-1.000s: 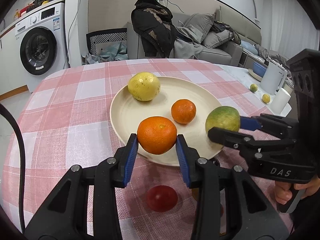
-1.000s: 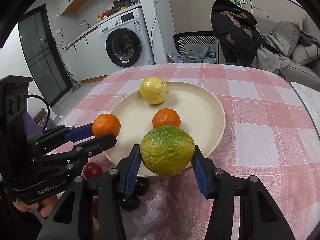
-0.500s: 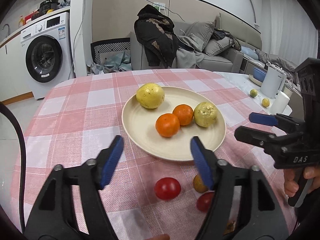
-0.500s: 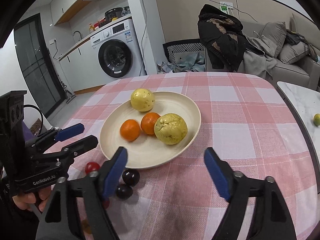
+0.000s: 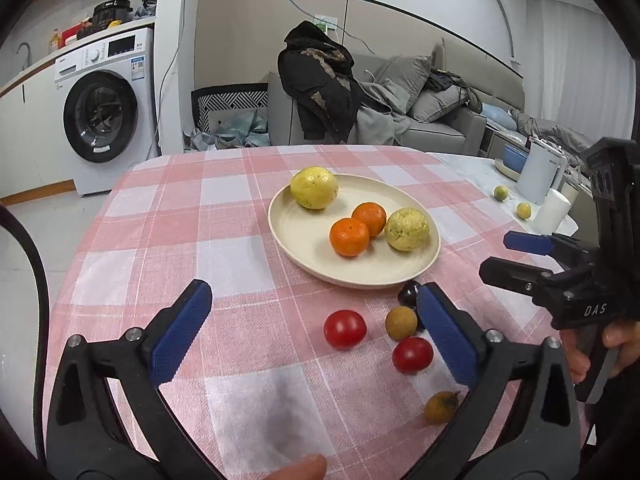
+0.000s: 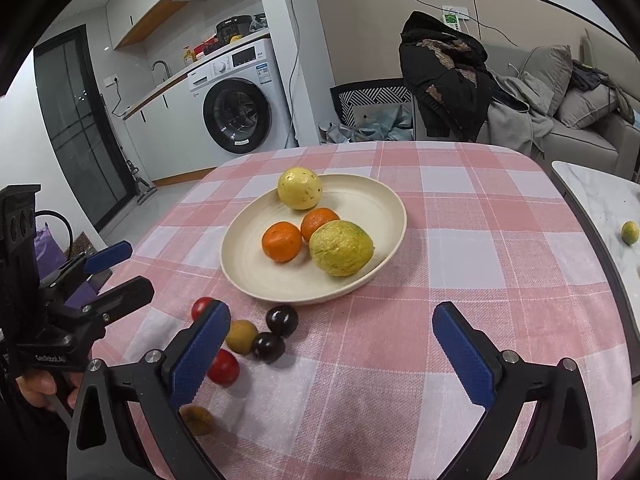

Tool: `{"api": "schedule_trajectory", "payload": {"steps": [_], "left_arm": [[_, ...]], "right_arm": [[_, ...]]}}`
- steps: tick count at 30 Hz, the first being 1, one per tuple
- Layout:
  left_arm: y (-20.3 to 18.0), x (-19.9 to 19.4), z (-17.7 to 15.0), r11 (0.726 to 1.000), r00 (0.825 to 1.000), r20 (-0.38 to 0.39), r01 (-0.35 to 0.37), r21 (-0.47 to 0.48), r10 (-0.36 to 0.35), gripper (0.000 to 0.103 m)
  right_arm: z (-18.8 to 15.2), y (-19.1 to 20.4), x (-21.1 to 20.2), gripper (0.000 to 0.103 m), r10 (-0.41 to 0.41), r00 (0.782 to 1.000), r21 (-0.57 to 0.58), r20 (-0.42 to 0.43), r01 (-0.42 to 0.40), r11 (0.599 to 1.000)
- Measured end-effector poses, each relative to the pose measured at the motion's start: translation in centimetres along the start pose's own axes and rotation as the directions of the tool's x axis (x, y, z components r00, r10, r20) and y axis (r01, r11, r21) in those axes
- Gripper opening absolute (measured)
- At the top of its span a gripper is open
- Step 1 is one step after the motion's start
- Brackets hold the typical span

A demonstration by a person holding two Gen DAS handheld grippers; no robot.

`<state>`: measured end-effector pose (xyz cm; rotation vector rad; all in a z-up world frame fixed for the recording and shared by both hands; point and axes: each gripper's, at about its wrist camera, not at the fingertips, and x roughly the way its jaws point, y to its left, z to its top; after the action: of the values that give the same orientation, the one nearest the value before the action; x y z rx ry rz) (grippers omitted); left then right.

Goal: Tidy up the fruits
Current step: 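Withdraw from the plate and lower the right tool toward the small brown fruit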

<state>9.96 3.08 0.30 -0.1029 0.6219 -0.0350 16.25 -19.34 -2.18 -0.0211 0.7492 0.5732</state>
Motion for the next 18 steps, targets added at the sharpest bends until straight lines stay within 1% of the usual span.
{"api": "schedule_trajectory", "payload": {"steps": [3,7,14,18], "left_arm": [[0.3,-0.8,-0.5,1.000,1.000,-0.001,-0.003,-0.015,0.003,0.102],[0.2,-1.7,-1.3,1.000,1.000,-0.002,-0.015,0.002,0.015,0.102],[-0.2,-2.6,-2.2,1.000,1.000,-0.012,-0.008,0.013,0.008,0.102],[-0.1,-2.6,-2.2,1.000,1.000,-0.019,-0.011,0.007,0.011,0.102]], "right_arm": [[-0.4,0.5,-0.3,0.103,0.004,1.000,-0.011,-0.007,-0.004,1.000],[-1.2,0.9,-0.9,0.103,0.005,1.000,-0.035,-0.015,-0.005,0.999],[-2.1,0.9,-1.0,0.103,0.008,0.999,-0.050,-0.048,-0.011,0.999],[-2.3,1.3,-1.0,0.103,0.036,0.997,-0.070,-0.072,-0.041,0.997]]}}
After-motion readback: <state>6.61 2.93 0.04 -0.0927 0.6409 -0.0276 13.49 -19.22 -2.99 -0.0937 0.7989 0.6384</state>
